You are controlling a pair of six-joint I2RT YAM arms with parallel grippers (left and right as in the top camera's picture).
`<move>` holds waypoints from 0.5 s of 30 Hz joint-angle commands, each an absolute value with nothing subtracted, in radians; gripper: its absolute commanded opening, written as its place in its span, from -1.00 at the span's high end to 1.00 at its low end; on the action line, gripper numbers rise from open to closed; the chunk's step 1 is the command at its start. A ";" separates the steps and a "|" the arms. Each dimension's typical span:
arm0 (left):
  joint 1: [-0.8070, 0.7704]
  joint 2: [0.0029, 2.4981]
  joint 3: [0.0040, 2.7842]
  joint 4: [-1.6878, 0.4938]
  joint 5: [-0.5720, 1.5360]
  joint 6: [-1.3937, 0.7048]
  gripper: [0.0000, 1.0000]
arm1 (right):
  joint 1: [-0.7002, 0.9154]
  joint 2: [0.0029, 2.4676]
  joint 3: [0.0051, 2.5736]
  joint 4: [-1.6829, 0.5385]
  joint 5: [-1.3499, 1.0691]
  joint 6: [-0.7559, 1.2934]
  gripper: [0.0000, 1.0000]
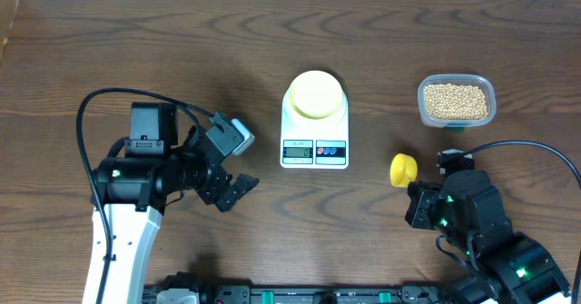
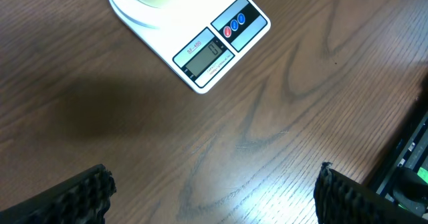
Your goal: Scoop item into bowl and weigh 50g on scale
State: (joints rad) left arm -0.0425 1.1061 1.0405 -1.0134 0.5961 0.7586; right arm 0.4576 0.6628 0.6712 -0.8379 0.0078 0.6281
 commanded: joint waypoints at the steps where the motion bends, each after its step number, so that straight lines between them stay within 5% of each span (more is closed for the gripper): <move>1: -0.038 1.110 1.066 -1.016 0.592 0.747 -0.96 | 0.452 0.661 0.664 -0.822 0.016 0.642 0.98; 15: -0.038 1.121 1.065 -1.001 0.587 0.766 -0.96 | 0.452 0.661 0.664 -0.781 0.017 0.641 0.98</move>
State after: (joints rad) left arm -0.0425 1.1065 1.0405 -1.0115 0.5961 0.7597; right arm 0.4576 0.6628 0.6712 -0.7864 0.0078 0.6289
